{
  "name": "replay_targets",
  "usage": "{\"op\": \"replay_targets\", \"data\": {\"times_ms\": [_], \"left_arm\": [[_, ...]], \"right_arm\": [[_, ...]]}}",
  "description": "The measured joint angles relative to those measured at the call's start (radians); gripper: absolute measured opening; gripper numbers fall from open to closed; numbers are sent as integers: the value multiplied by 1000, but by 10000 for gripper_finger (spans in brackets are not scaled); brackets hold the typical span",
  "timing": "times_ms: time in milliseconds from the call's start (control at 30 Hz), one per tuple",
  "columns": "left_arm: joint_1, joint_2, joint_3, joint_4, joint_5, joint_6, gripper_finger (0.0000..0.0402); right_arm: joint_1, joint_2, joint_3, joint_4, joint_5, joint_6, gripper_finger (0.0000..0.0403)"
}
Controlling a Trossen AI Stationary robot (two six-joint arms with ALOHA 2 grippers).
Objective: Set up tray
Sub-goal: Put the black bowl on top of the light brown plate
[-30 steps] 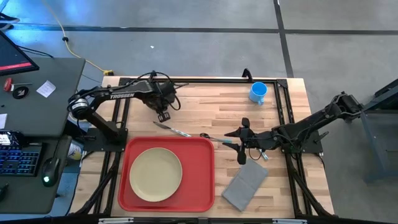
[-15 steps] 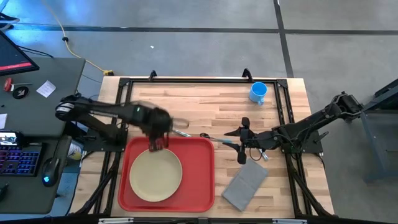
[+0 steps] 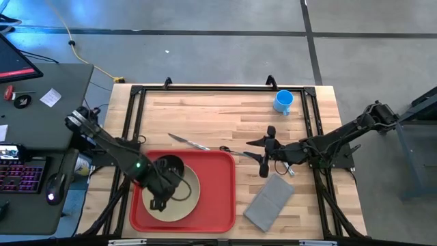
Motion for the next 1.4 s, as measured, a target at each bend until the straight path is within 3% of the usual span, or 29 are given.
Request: {"op": "replay_targets", "data": {"times_ms": [233,500,900,1400], "left_arm": [[-43,119,0,66,14,-6,42],[-46,205,1,163,110,-8,69],[-114,215,0,207,138,-86,97],[-111,215,0,219,98,-78,102]], "right_arm": [[26,0,0,-37,-54,116,165],[71,0,0,-104,-38,208,165],[93,0,0,-103,2,209,165],[93,0,0,-103,-1,236,165]]}}
